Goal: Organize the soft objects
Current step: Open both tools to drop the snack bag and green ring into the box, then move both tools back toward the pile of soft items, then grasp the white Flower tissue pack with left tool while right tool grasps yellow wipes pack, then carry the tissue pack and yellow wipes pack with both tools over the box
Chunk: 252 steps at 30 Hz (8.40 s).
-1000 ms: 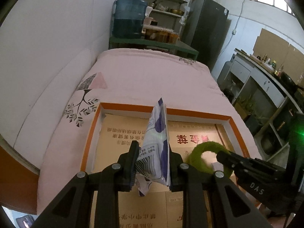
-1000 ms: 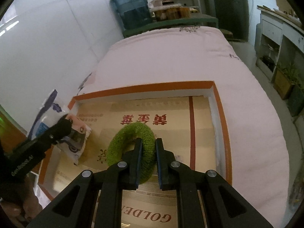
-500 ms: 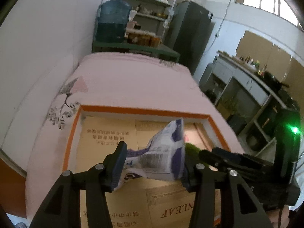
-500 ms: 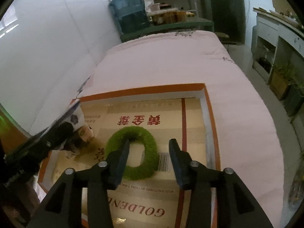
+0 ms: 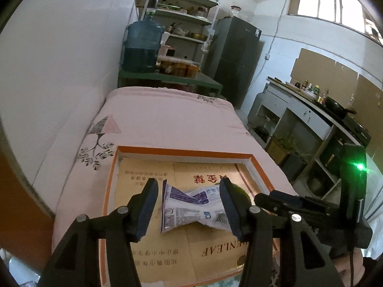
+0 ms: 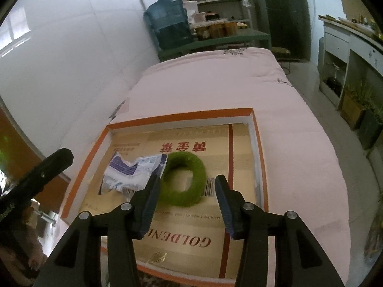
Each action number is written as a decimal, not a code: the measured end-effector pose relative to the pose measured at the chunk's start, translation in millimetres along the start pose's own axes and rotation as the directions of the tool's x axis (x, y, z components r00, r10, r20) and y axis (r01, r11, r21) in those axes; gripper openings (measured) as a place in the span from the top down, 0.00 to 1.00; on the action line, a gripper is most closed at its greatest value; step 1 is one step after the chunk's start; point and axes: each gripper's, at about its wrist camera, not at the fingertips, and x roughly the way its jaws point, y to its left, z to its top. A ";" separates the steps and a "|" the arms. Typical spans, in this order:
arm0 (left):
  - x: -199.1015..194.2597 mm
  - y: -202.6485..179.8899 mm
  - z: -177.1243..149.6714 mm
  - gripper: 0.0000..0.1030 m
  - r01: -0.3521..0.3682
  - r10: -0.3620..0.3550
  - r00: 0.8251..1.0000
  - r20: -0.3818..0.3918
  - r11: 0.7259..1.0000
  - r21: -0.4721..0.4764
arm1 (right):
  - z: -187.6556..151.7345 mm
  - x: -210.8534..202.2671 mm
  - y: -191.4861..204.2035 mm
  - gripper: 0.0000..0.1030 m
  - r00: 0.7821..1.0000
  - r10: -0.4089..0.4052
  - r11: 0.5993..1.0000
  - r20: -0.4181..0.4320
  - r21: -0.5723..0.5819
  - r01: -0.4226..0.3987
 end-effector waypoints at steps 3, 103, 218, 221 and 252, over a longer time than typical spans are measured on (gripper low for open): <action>-10.8 -1.3 -3.8 0.48 -0.026 0.026 1.000 0.012 1.000 0.005 | -5.5 -12.5 1.8 0.52 1.000 0.016 1.000 0.010 0.007 -0.016; -111.2 -60.5 -110.5 0.48 0.075 -0.065 0.993 -0.096 0.992 0.105 | -174.7 -69.7 42.7 0.28 0.975 -0.061 0.992 -0.212 -0.119 0.036; -63.3 -10.3 -9.6 0.47 -0.060 0.061 0.998 0.027 0.998 -0.005 | -16.1 -86.5 34.8 0.45 0.999 0.006 0.991 0.038 -0.131 -0.001; -54.1 -5.7 -4.6 0.47 -0.073 0.073 0.997 0.023 0.997 -0.010 | -7.9 -77.1 31.3 0.45 0.999 -0.001 0.992 0.034 -0.129 0.005; 39.0 29.8 -3.2 0.47 -0.124 0.115 0.988 -0.104 0.989 -0.077 | 10.0 7.0 -6.2 0.45 0.998 -0.036 0.997 -0.047 -0.069 0.033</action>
